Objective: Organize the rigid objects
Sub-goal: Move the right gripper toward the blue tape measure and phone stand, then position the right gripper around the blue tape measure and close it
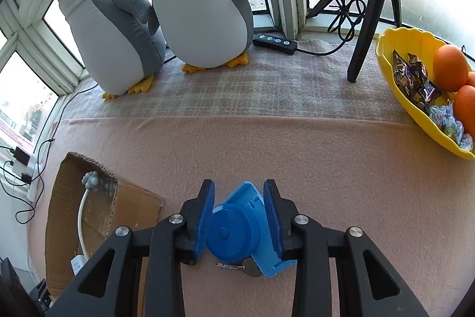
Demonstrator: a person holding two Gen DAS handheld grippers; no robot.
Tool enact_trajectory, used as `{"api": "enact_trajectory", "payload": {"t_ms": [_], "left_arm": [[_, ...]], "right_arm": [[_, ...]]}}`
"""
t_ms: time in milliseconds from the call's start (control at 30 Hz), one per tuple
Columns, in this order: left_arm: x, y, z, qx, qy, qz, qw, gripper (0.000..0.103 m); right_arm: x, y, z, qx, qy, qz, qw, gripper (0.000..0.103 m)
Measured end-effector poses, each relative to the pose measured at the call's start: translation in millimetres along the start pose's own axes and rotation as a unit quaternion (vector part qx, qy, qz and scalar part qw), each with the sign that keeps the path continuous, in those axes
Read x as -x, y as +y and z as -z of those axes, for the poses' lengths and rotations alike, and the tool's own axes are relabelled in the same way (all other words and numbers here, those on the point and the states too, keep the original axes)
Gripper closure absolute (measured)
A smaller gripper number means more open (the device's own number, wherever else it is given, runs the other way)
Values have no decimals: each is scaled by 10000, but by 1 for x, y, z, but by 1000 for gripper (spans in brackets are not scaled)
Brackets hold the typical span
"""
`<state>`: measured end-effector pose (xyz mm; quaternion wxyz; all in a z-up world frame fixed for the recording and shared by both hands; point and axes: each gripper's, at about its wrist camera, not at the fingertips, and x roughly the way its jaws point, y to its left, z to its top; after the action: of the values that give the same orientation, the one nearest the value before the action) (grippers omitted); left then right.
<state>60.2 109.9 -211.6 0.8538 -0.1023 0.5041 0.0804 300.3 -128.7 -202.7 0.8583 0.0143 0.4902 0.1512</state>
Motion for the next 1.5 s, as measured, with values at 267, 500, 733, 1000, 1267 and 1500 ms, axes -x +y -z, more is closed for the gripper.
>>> {"api": "enact_trajectory", "payload": {"t_ms": [267, 500, 733, 1000, 1267, 1500], "left_arm": [[0, -1, 1, 12, -10, -7, 10000, 56], [0, -2, 1, 1, -20, -13, 10000, 56], [1, -1, 1, -12, -31, 25, 10000, 56], [1, -1, 1, -23, -33, 40, 10000, 56], [0, -1, 1, 59, -26, 97, 9999, 56], [0, 0, 0, 83, -9, 108, 9999, 56]], "right_arm": [[-24, 7, -1, 329, 552, -266, 9976, 74], [-7, 15, 42, 709, 821, -720, 9915, 82], [13, 19, 83, 1066, 932, -452, 9889, 82], [35, 22, 83, 1113, 461, -409, 9919, 73], [23, 50, 69, 1848, 485, -209, 9814, 61], [9, 60, 72, 2267, 567, 12, 9723, 59]]}}
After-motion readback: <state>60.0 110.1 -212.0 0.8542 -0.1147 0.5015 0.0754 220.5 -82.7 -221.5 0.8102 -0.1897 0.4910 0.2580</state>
